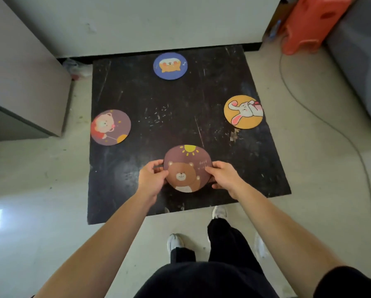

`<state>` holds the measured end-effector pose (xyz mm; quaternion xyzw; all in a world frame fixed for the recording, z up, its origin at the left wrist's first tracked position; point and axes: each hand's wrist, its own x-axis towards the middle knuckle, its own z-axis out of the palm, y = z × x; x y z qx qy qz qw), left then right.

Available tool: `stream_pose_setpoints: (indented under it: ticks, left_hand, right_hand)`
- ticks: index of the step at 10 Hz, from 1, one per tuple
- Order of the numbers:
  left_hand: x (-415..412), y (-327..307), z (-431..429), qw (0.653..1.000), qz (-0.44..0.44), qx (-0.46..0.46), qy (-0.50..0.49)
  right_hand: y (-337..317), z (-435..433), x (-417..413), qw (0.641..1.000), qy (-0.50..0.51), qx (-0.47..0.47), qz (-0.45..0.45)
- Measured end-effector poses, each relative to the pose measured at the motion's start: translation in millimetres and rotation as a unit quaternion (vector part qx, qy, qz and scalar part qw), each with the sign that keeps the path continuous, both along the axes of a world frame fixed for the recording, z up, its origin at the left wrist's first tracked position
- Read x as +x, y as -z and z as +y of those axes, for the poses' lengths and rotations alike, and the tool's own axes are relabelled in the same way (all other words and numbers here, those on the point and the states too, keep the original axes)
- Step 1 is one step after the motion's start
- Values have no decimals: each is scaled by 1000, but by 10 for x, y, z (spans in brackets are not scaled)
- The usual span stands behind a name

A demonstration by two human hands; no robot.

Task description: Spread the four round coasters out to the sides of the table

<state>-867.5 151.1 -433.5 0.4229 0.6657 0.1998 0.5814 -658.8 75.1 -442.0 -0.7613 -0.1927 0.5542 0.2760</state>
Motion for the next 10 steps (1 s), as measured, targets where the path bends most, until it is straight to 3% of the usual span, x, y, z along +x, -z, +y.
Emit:
stream_pose_setpoints:
  ticks: [2, 6, 9, 10]
  left_hand:
    - [-224, 359, -363, 995, 34, -86, 30]
    - [-271, 473, -634, 992, 16, -114, 58]
    - [-257, 444, -673, 991, -17, -124, 39]
    - [-274, 423, -692, 990, -3, -124, 74]
  right_hand:
    - [362, -381, -335, 997, -41, -46, -56]
    - [395, -557, -444, 987, -83, 1, -137]
    - [381, -642, -448, 948, -207, -21, -242]
    - [323, -621, -444, 938, -229, -27, -258]
